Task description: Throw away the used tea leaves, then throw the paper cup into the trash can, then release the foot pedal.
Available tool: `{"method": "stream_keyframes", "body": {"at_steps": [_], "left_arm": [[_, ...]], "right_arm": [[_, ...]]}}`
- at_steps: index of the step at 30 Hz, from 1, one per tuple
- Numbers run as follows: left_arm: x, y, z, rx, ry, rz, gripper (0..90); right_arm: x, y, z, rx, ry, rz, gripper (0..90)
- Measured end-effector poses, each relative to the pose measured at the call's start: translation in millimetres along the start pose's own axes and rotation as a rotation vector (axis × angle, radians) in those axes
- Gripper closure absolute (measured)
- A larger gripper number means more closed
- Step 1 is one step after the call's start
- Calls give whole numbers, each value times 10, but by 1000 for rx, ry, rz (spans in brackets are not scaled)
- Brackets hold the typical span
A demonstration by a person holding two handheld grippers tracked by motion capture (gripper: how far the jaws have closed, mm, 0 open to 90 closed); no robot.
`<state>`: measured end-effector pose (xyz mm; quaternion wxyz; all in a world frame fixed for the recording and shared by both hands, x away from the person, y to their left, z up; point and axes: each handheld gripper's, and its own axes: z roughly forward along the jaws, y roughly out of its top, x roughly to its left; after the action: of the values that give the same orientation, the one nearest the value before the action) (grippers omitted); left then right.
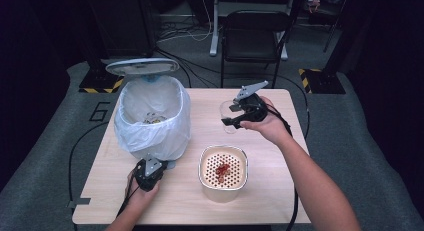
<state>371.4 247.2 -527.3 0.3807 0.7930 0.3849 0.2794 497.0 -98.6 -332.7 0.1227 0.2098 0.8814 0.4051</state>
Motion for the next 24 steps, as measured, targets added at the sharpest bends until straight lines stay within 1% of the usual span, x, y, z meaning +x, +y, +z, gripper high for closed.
{"method": "stream_keyframes", "body": {"at_steps": [2, 3, 4, 5, 6, 7, 8, 9, 10, 11, 14, 15, 18, 19, 20, 21, 22, 23, 24], "left_arm": [[1, 0, 0, 0, 0, 2, 900], [1, 0, 0, 0, 0, 2, 900], [1, 0, 0, 0, 0, 2, 900], [1, 0, 0, 0, 0, 0, 900], [1, 0, 0, 0, 0, 0, 900], [1, 0, 0, 0, -1, -1, 900], [2, -1, 1, -1, -1, -3, 900], [2, -1, 1, -1, -1, -3, 900], [1, -1, 1, -2, 0, -2, 900], [1, -1, 1, -2, 0, -2, 900], [3, 0, -1, 0, -1, 0, 900], [-3, -2, 6, -10, -2, -14, 900], [0, -1, 2, -4, -5, -15, 900], [0, -1, 2, -4, -5, -15, 900], [2, 1, 4, -9, -2, -9, 900], [2, 0, 6, -12, -2, -11, 900], [4, -1, 7, -13, -5, -15, 900], [4, -1, 7, -13, -5, -15, 900], [27, 7, -2, -5, 9, 23, 900]], "right_arm": [[48, 92, -53, -6, 0, -8, 379], [48, 92, -53, -6, 0, -8, 379], [76, 143, -78, -9, -2, -16, 379], [128, 248, -121, -24, -6, -27, 379], [153, 303, -137, -30, -1, -21, 379], [153, 303, -137, -30, -1, -21, 379], [199, 418, -156, -44, 1, -20, 379], [199, 418, -156, -44, 1, -20, 379], [229, 502, -154, -43, 4, -15, 380], [229, 502, -154, -43, 4, -15, 380], [274, 671, -126, -43, 11, -30, 379], [285, 711, -119, -43, 12, -34, 380], [321, 824, -103, -54, 17, -40, 380], [321, 824, -103, -54, 17, -40, 380], [351, 890, -93, -59, 26, -35, 379], [351, 890, -93, -59, 26, -35, 379], [386, 950, -73, -67, 32, -41, 379], [386, 950, -73, -67, 32, -41, 379], [422, 1016, -38, -67, 34, -41, 377]]}}
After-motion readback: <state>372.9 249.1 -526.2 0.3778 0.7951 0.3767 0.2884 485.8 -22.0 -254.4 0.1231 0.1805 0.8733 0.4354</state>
